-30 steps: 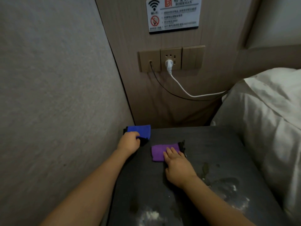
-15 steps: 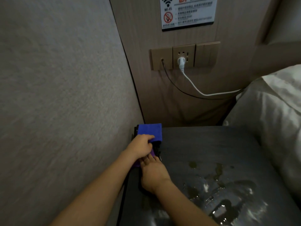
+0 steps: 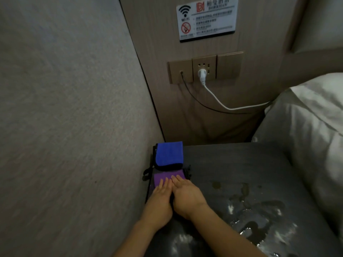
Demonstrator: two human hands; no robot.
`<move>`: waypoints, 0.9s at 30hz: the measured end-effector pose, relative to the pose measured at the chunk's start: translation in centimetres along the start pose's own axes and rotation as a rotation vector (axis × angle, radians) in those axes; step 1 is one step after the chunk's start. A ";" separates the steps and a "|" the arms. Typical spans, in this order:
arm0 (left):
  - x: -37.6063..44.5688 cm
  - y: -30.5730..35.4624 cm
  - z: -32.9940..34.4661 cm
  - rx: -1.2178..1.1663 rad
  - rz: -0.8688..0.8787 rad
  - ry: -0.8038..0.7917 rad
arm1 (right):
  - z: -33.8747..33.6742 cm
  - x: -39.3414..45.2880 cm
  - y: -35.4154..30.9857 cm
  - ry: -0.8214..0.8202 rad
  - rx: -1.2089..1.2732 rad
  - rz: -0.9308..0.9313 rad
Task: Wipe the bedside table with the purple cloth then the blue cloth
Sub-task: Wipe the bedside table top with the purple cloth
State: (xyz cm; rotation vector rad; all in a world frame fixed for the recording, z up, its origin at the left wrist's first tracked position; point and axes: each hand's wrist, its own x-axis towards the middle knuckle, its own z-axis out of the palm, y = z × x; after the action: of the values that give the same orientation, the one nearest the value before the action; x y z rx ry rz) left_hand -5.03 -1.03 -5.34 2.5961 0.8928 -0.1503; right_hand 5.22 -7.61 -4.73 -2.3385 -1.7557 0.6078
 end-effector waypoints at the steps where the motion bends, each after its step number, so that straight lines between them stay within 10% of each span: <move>1: -0.1 0.7 0.0 -0.001 0.012 -0.017 | 0.0 -0.3 0.6 0.010 0.003 0.005; 27: 4.4 21.9 5.0 0.331 0.352 -0.194 | -3.9 -13.7 19.4 0.123 -0.013 0.300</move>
State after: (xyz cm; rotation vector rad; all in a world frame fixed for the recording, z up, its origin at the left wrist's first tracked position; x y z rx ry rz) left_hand 11.98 -16.30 -3.77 2.9290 0.3569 -0.4756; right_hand 20.80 -25.93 -5.06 -2.6100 -1.3731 0.4805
